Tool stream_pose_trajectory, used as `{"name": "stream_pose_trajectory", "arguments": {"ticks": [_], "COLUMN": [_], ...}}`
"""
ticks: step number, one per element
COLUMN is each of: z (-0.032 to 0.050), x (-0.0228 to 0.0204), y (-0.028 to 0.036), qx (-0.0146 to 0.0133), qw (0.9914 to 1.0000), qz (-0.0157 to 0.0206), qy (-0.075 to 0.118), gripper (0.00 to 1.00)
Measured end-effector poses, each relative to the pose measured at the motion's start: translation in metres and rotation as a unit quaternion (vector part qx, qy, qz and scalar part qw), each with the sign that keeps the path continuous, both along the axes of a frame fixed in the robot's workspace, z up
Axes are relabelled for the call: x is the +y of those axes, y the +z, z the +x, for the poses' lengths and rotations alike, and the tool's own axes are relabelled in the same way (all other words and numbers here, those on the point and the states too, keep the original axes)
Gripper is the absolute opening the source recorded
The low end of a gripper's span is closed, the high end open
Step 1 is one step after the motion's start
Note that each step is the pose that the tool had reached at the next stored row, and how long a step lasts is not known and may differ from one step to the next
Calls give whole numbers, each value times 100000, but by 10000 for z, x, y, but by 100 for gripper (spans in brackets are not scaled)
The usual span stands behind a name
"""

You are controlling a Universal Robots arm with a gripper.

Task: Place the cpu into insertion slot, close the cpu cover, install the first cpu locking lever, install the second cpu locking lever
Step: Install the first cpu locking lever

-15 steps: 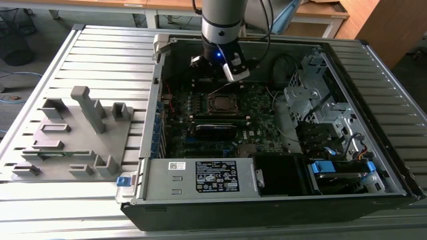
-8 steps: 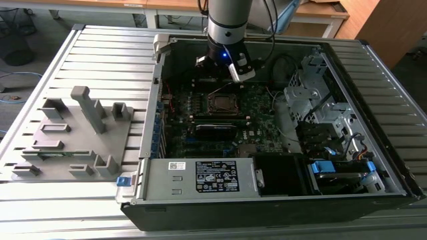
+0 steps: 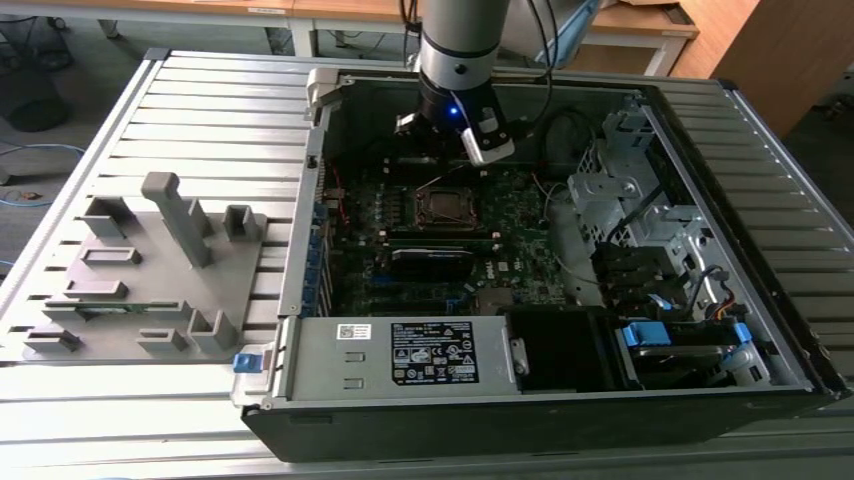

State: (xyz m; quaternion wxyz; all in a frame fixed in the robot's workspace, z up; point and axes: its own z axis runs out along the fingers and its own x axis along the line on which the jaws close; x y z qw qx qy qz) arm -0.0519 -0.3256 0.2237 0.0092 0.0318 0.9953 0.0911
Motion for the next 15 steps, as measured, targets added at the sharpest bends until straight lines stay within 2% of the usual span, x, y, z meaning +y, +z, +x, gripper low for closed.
{"name": "stream_pose_trajectory", "arguments": {"ticks": [6, 15], "z": [38, 52], "x": [34, 49], "y": [-19, -77], "qx": [-9, 5], "qw": [100000, 99996], "qz": [7, -260], "qy": [232, 841], "gripper": [11, 11]}}
